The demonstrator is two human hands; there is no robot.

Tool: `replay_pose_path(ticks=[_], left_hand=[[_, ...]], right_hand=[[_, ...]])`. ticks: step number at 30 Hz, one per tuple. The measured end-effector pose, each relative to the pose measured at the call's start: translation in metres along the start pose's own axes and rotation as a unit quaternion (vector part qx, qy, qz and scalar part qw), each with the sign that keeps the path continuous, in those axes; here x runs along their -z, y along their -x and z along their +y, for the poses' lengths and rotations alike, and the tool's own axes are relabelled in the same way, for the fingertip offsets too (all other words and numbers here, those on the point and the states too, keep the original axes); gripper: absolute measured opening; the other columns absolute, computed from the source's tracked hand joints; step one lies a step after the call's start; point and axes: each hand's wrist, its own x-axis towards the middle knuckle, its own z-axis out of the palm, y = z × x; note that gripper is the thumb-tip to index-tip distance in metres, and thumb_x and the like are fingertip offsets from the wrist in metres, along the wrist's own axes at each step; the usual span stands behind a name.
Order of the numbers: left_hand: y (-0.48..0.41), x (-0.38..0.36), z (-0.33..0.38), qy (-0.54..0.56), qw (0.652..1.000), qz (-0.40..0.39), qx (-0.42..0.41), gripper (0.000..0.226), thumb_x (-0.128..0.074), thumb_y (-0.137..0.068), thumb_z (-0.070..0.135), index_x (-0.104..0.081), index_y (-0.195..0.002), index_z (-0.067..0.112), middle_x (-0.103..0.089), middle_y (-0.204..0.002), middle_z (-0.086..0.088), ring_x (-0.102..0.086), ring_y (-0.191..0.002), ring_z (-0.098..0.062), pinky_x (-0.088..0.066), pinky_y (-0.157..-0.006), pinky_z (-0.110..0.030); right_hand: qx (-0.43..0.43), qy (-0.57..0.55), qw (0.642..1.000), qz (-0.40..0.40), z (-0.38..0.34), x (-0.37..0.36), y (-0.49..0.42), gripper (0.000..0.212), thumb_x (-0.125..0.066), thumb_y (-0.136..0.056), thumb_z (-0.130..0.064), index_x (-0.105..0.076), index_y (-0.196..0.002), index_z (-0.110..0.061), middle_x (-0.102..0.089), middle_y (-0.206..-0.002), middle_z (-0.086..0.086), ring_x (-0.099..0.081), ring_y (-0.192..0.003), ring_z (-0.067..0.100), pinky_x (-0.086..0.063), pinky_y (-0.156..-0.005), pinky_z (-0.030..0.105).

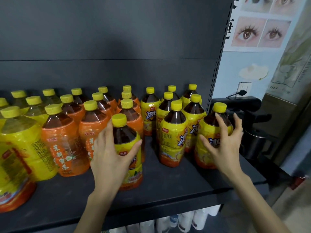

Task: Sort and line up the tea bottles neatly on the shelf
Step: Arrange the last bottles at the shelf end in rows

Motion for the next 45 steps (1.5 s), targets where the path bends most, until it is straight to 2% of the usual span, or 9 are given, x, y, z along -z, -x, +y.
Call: replay_pose_path(ticks=[4,11,16,19,27,30,34,39,45], left_hand=[[-0.002,-0.001,-0.003,0.0,1.0,-0.002,0.0,0.092,-0.057,-0.07,0.066,-0.023,-0.147,0.027,-0.043,-0.137,-0.001,-0.035,-0.125,-0.017,-0.042,-0.086,-0.042],[-0.003,0.005,-0.005,0.005,1.0,-0.026,-0.001,0.098,-0.055,-0.064,0.072,-0.021,-0.147,0.032,-0.04,-0.138,0.004,-0.033,-0.127,-0.013,-0.041,-0.085,-0.04],[-0.004,0.007,-0.005,0.001,0.999,-0.032,-0.001,0.098,-0.053,-0.063,0.074,-0.02,-0.146,0.034,-0.039,-0.136,0.006,-0.032,-0.126,-0.012,-0.042,-0.083,-0.039],[-0.003,0.006,-0.006,0.0,1.0,-0.03,-0.004,0.097,-0.051,-0.064,0.075,-0.021,-0.146,0.033,-0.039,-0.136,0.005,-0.033,-0.125,-0.013,-0.042,-0.081,-0.038],[-0.003,0.003,-0.007,-0.01,1.0,-0.028,-0.002,0.096,-0.049,-0.065,0.076,-0.022,-0.145,0.031,-0.04,-0.135,0.004,-0.034,-0.125,-0.014,-0.044,-0.078,-0.039],[-0.003,0.003,-0.007,-0.012,0.999,-0.029,-0.006,0.096,-0.049,-0.065,0.076,-0.022,-0.145,0.031,-0.04,-0.136,0.004,-0.034,-0.125,-0.014,-0.042,-0.077,-0.036],[-0.003,0.003,-0.008,-0.012,0.999,-0.031,-0.005,0.096,-0.047,-0.064,0.077,-0.02,-0.144,0.033,-0.038,-0.137,0.005,-0.031,-0.126,-0.013,-0.041,-0.078,-0.035],[-0.004,0.003,-0.007,-0.014,0.999,-0.031,-0.008,0.096,-0.05,-0.065,0.075,-0.023,-0.145,0.031,-0.039,-0.137,0.005,-0.032,-0.125,-0.012,-0.036,-0.077,-0.03],[-0.004,0.004,-0.007,-0.012,0.999,-0.031,-0.007,0.095,-0.05,-0.066,0.076,-0.019,-0.145,0.034,-0.036,-0.138,0.007,-0.029,-0.125,-0.009,-0.035,-0.076,-0.03]], right_hand=[[0.112,-0.036,0.992,0.049,-0.047,0.004,-0.036,0.046,-0.056,-0.091,-0.037,-0.047,-0.134,-0.024,-0.027,-0.147,0.01,-0.02,-0.141,0.032,-0.021,-0.113,0.054],[0.122,-0.109,0.951,-0.264,-0.083,-0.039,-0.133,0.033,-0.056,-0.094,-0.03,-0.056,-0.127,-0.026,-0.046,-0.131,0.0,-0.045,-0.118,0.014,-0.032,-0.094,0.007],[0.077,-0.052,0.908,-0.409,-0.07,-0.066,-0.177,0.036,-0.062,-0.091,-0.028,-0.056,-0.126,-0.025,-0.052,-0.136,0.005,-0.043,-0.13,0.02,-0.036,-0.108,0.037],[0.049,0.0,0.886,-0.461,-0.07,-0.077,-0.186,0.05,-0.066,-0.088,-0.023,-0.048,-0.134,-0.021,-0.046,-0.142,0.006,-0.041,-0.131,0.024,-0.036,-0.107,0.036],[0.061,-0.044,0.891,-0.447,-0.071,-0.092,-0.188,0.029,-0.076,-0.079,-0.016,-0.06,-0.104,-0.02,-0.058,-0.117,0.003,-0.05,-0.12,0.027,-0.041,-0.103,0.042],[0.054,-0.07,0.884,-0.459,-0.079,-0.095,-0.187,0.033,-0.075,-0.079,-0.015,-0.06,-0.107,-0.019,-0.056,-0.121,0.0,-0.048,-0.125,0.022,-0.041,-0.101,0.032],[0.046,-0.095,0.864,-0.492,-0.096,-0.097,-0.183,0.036,-0.073,-0.082,-0.011,-0.055,-0.113,-0.015,-0.056,-0.123,0.004,-0.053,-0.103,0.016,-0.048,-0.057,0.008],[0.054,-0.04,0.858,-0.51,-0.109,-0.103,-0.183,0.036,-0.073,-0.082,-0.016,-0.054,-0.113,-0.02,-0.045,-0.137,0.011,-0.051,-0.12,0.028,-0.059,-0.075,0.042],[0.126,0.159,0.878,-0.434,-0.117,-0.103,-0.184,0.049,-0.069,-0.08,-0.05,-0.05,-0.113,-0.018,-0.053,-0.111,0.007,-0.052,-0.092,0.024,-0.045,-0.072,0.035]])
